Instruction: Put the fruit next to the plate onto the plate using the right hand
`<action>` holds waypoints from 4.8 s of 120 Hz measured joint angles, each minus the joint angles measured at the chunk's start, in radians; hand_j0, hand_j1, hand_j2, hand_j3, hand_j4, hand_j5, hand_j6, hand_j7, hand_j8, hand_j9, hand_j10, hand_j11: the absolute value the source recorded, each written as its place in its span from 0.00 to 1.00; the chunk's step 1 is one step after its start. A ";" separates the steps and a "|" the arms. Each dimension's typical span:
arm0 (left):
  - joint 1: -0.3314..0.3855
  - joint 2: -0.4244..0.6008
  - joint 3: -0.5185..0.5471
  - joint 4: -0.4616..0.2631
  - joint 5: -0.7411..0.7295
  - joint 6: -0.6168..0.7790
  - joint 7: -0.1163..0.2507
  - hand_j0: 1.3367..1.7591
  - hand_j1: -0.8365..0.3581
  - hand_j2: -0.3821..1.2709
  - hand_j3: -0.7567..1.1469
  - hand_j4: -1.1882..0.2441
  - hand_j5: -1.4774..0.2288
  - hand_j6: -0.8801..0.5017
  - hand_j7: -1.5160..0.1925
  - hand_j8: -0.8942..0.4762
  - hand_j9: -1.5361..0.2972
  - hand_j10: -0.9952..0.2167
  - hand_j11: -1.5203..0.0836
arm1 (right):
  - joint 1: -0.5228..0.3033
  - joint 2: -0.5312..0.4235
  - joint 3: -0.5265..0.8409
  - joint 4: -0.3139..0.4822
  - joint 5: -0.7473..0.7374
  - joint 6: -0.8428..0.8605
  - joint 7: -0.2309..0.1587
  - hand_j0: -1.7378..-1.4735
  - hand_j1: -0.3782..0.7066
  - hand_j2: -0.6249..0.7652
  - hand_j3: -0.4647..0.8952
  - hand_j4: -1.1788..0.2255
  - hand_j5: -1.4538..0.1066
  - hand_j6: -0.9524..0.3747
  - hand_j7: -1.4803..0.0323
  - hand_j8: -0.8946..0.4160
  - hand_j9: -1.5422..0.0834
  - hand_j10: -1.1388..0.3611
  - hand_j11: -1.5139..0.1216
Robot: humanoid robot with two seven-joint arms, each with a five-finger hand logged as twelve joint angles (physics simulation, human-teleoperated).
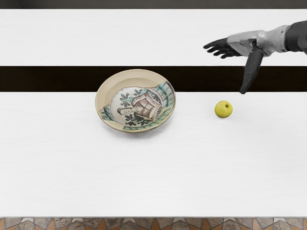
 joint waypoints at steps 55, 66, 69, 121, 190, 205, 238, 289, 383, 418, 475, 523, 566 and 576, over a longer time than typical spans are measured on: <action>0.000 0.000 0.000 0.000 0.000 0.000 0.000 0.76 0.75 0.26 0.40 0.66 0.68 0.46 0.70 0.47 0.66 0.62 0.75 | -0.086 0.068 0.252 0.295 -0.117 0.000 -0.621 0.30 0.06 0.45 0.34 0.82 0.91 0.69 0.95 0.66 0.92 0.74 0.90; 0.000 0.000 0.000 0.000 0.000 0.000 0.000 0.76 0.75 0.26 0.40 0.66 0.68 0.46 0.70 0.47 0.66 0.62 0.75 | -0.122 0.084 0.261 0.353 -0.210 -0.018 -0.647 0.30 0.06 0.45 0.34 0.82 0.91 0.69 0.95 0.66 0.92 0.74 0.90; 0.000 0.000 0.000 0.000 0.000 0.000 0.000 0.76 0.75 0.26 0.40 0.66 0.68 0.46 0.70 0.47 0.66 0.62 0.75 | -0.136 0.087 0.262 0.366 -0.240 -0.039 -0.651 0.30 0.06 0.45 0.34 0.82 0.91 0.69 0.95 0.66 0.92 0.74 0.90; 0.000 0.000 0.000 0.000 0.000 0.000 0.000 0.76 0.75 0.26 0.40 0.66 0.68 0.46 0.70 0.47 0.66 0.62 0.75 | -0.284 0.107 0.268 0.362 -0.438 -0.391 -0.665 0.30 0.06 0.45 0.34 0.81 0.90 0.69 0.95 0.65 0.92 0.74 0.90; 0.000 0.000 0.000 0.000 0.000 0.000 0.000 0.76 0.75 0.26 0.40 0.66 0.68 0.46 0.70 0.47 0.66 0.62 0.75 | -0.369 0.168 0.239 0.317 -0.524 -0.547 -0.665 0.30 0.21 0.43 0.34 0.72 0.79 0.59 0.84 0.55 0.82 0.65 0.79; 0.000 0.000 0.000 0.000 0.000 0.000 0.000 0.76 0.75 0.26 0.40 0.66 0.68 0.46 0.70 0.47 0.66 0.62 0.75 | -0.382 0.170 0.236 0.304 -0.529 -0.565 -0.665 0.30 0.26 0.42 0.34 0.68 0.75 0.55 0.79 0.52 0.78 0.61 0.75; 0.000 0.000 0.000 0.000 0.000 0.000 0.000 0.76 0.75 0.26 0.40 0.66 0.68 0.46 0.70 0.47 0.66 0.62 0.75 | -0.408 0.188 0.225 0.281 -0.560 -0.616 -0.665 0.30 0.35 0.41 0.34 0.63 0.69 0.49 0.73 0.46 0.71 0.56 0.69; 0.000 0.000 0.000 0.000 0.000 0.000 0.000 0.76 0.75 0.26 0.40 0.66 0.68 0.46 0.70 0.47 0.66 0.62 0.75 | -0.446 0.196 0.211 0.273 -0.588 -0.692 -0.665 0.30 0.45 0.40 0.34 0.56 0.61 0.42 0.65 0.39 0.64 0.50 0.62; 0.000 0.000 0.000 0.000 0.000 0.000 0.000 0.76 0.75 0.26 0.40 0.66 0.68 0.46 0.70 0.47 0.66 0.62 0.75 | -0.438 0.262 0.383 0.251 -0.562 -0.693 -0.666 0.35 0.64 0.57 0.34 0.47 0.24 0.51 0.28 0.47 0.26 0.37 0.24; 0.000 0.000 0.000 0.000 0.000 0.000 0.000 0.76 0.75 0.26 0.40 0.66 0.68 0.46 0.70 0.47 0.66 0.62 0.75 | -0.392 0.412 0.495 0.256 -0.557 -0.693 -0.665 0.34 0.67 0.60 0.34 0.49 0.23 0.54 0.26 0.48 0.25 0.36 0.23; 0.000 0.000 0.000 0.000 0.000 0.000 0.000 0.76 0.75 0.26 0.40 0.66 0.68 0.46 0.70 0.47 0.66 0.62 0.75 | -0.463 0.567 0.490 0.265 -0.558 -0.691 -0.666 0.33 0.71 0.64 0.34 0.50 0.23 0.56 0.27 0.50 0.26 0.37 0.23; 0.000 0.000 0.000 0.000 0.000 0.000 0.000 0.76 0.75 0.26 0.40 0.66 0.68 0.46 0.70 0.47 0.66 0.62 0.75 | -0.489 0.566 0.515 0.261 -0.529 -0.698 -0.665 0.35 0.34 0.49 0.34 0.69 0.68 0.63 0.71 0.58 0.70 0.59 0.67; 0.000 0.000 0.000 0.000 0.000 0.000 0.000 0.76 0.75 0.26 0.40 0.66 0.68 0.46 0.70 0.47 0.66 0.62 0.75 | -0.477 0.268 0.732 0.378 -0.020 -0.287 -0.665 0.32 0.11 0.44 0.34 0.79 0.86 0.68 0.91 0.64 0.88 0.71 0.86; 0.002 0.000 -0.001 -0.001 0.000 0.000 0.000 0.76 0.75 0.26 0.40 0.66 0.68 0.46 0.70 0.47 0.66 0.62 0.75 | -0.480 0.147 0.767 0.364 0.234 -0.129 -0.665 0.31 0.10 0.44 0.34 0.80 0.88 0.68 0.92 0.65 0.89 0.72 0.87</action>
